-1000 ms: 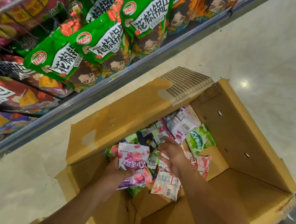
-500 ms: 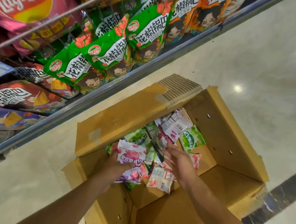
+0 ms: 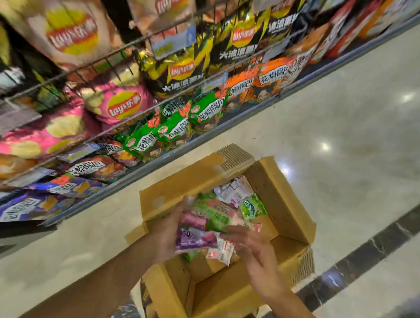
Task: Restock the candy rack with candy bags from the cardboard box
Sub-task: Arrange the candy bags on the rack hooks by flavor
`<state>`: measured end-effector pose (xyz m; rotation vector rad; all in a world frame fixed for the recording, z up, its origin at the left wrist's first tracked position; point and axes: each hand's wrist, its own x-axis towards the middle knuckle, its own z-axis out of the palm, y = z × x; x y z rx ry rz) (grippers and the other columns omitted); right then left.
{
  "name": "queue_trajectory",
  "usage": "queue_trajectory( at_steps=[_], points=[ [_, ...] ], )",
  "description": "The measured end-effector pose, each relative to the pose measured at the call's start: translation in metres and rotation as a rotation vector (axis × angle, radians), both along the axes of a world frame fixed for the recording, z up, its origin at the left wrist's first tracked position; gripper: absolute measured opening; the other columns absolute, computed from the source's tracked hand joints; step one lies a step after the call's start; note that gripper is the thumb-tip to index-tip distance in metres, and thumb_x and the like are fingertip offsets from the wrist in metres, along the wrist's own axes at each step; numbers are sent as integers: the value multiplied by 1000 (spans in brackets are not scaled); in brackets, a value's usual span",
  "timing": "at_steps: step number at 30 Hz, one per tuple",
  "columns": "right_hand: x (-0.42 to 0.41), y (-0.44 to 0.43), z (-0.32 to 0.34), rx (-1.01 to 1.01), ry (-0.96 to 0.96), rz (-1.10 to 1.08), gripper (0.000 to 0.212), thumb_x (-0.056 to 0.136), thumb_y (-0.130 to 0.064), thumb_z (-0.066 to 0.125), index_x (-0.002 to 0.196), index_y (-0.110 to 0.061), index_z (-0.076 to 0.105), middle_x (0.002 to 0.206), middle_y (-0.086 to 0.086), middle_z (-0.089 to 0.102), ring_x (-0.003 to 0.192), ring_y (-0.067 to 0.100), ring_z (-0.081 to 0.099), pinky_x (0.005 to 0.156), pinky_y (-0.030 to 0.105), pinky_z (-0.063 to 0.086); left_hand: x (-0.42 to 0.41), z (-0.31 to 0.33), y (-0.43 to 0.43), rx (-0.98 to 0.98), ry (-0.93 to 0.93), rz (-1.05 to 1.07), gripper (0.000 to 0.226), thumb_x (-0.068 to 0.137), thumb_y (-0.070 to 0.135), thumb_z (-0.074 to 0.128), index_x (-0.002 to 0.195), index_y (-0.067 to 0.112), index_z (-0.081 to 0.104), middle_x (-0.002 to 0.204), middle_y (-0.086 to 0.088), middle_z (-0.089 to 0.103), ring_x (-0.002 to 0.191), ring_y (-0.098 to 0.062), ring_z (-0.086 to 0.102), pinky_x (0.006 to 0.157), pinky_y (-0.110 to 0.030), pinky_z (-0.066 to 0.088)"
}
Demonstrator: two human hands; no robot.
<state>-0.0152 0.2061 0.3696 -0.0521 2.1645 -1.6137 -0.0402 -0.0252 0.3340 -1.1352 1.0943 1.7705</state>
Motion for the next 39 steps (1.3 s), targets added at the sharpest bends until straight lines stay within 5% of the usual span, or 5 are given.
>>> queue_trajectory(
  at_steps=[8,15,25,34,39],
  points=[
    [31,-11,119,144,24,-5,27,86,-23,51,74,-28,74,99,-17,74,100,3,68,86,22,49,31,137,-5,11,306,-121,50,94,15,73,141,13,56,126,-13,75,115,-34,72,93,-49,59],
    [62,-70,226,50,-282,-369,52,89,-49,73,133,-30,55,125,-16,61,106,-5,61,81,13,53,62,238,-29,-127,536,-297,64,81,25,91,137,24,59,127,-2,75,115,-25,73,97,-51,59],
    [107,-103,315,-100,-201,-588,21,96,-33,71,116,-27,71,105,-5,79,97,16,76,95,51,58,89,330,-49,-143,662,-326,51,90,23,80,136,19,60,122,-3,77,107,-23,76,86,-39,63],
    [159,-68,374,-64,-39,-706,16,100,-30,64,115,-25,66,96,-9,78,80,0,74,62,12,54,135,385,-63,-249,849,-329,37,92,26,79,119,40,58,120,18,70,112,-7,68,99,-33,53],
    [197,-75,392,-57,5,-636,39,94,-49,66,126,-27,64,109,-5,77,93,12,76,77,31,62,184,411,-74,-314,926,-260,34,97,21,73,116,40,51,111,25,61,103,2,62,83,-18,47]
  ],
)
